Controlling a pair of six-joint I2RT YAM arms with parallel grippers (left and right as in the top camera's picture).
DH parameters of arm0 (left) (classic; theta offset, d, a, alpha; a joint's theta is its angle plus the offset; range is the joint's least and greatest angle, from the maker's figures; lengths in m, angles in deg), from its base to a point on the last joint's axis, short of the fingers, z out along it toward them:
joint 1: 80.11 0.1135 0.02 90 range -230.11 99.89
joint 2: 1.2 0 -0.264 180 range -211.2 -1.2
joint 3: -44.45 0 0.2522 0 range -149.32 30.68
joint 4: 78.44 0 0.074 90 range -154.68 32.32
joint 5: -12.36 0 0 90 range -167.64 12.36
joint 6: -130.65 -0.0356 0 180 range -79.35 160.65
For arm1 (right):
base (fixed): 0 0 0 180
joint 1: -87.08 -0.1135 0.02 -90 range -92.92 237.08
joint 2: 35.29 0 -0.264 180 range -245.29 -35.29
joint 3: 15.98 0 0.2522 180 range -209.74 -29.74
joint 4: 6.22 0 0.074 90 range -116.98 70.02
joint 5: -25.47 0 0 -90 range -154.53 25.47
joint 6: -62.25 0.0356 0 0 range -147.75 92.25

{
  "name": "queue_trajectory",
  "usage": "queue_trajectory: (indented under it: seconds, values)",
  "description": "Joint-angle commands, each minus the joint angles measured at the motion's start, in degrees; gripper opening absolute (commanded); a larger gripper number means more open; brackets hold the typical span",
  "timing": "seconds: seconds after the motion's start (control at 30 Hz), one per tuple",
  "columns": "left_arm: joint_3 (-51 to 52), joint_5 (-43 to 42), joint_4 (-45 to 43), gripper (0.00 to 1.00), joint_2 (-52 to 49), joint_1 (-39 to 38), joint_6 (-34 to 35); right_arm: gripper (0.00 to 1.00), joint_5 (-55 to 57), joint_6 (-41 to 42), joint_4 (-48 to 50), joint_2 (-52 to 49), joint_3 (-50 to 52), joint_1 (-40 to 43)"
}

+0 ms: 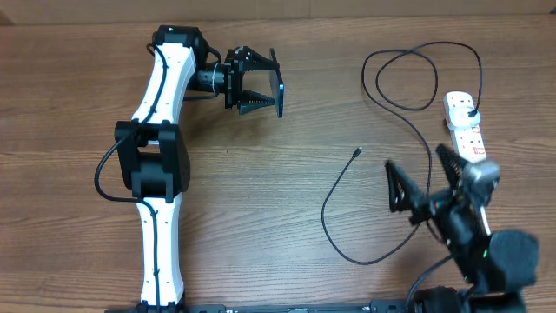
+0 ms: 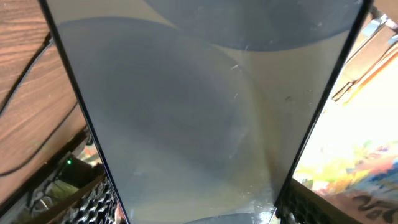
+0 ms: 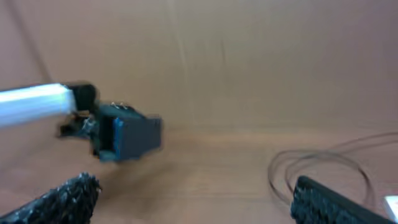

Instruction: Plug charger to phone and switch on socket

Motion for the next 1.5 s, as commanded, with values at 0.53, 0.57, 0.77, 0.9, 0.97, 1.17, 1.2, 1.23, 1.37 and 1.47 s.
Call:
queue_trajectory:
  seconds: [0.53, 0.57, 0.77, 0.9, 0.97, 1.17, 1.2, 1.23, 1.37, 1.47]
  values:
    - [-1.62, -3.19, 0.2, 0.73, -0.11, 0.22, 7.43, 1.0, 4.76, 7.8, -20.02, -48.59, -15.02, -1.09]
    - [-1.62, -3.19, 0.2, 0.74, -0.11, 0.22, 8.0, 1.0, 8.55, 9.92, -23.52, -49.55, -15.91, -1.07]
    - [-1.62, -3.19, 0.2, 0.74, -0.11, 0.22, 8.41, 1.0, 5.14, 12.76, -20.63, -50.27, -16.17, -1.92]
    - [-1.62, -3.19, 0.2, 0.74, -0.11, 0.22, 8.41, 1.0, 1.6, 15.17, -15.02, -50.27, -16.26, -5.88]
    - [-1.62, -3.19, 0.2, 0.74, -0.11, 0.22, 8.52, 1.0, 3.21, 17.16, -15.1, -50.27, -16.26, -8.24]
    - [-1.62, -3.19, 0.2, 0.74, -0.11, 0.22, 8.68, 1.0, 15.39, 16.59, -15.47, -50.27, -19.5, -18.93]
    - [-1.62, -3.19, 0.2, 0.74, -0.11, 0.22, 8.68, 0.96, 17.05, 15.47, -15.5, -50.27, -21.81, -21.57]
    - [-1.62, -3.19, 0.2, 0.74, -0.11, 0.22, 8.66, 0.95, 18.12, 14.73, -15.67, -50.27, -23.52, -23.21]
    - [-1.62, -3.17, 0.2, 0.75, -0.11, 0.22, 8.63, 0.95, 23.65, 13.4, -18.16, -50.27, -32.5, -29.03]
    - [-1.62, -3.17, 0.2, 0.75, -0.11, 0.22, 8.63, 0.95, 23.43, 13.4, -17.38, -50.29, -35.76, -31.12]
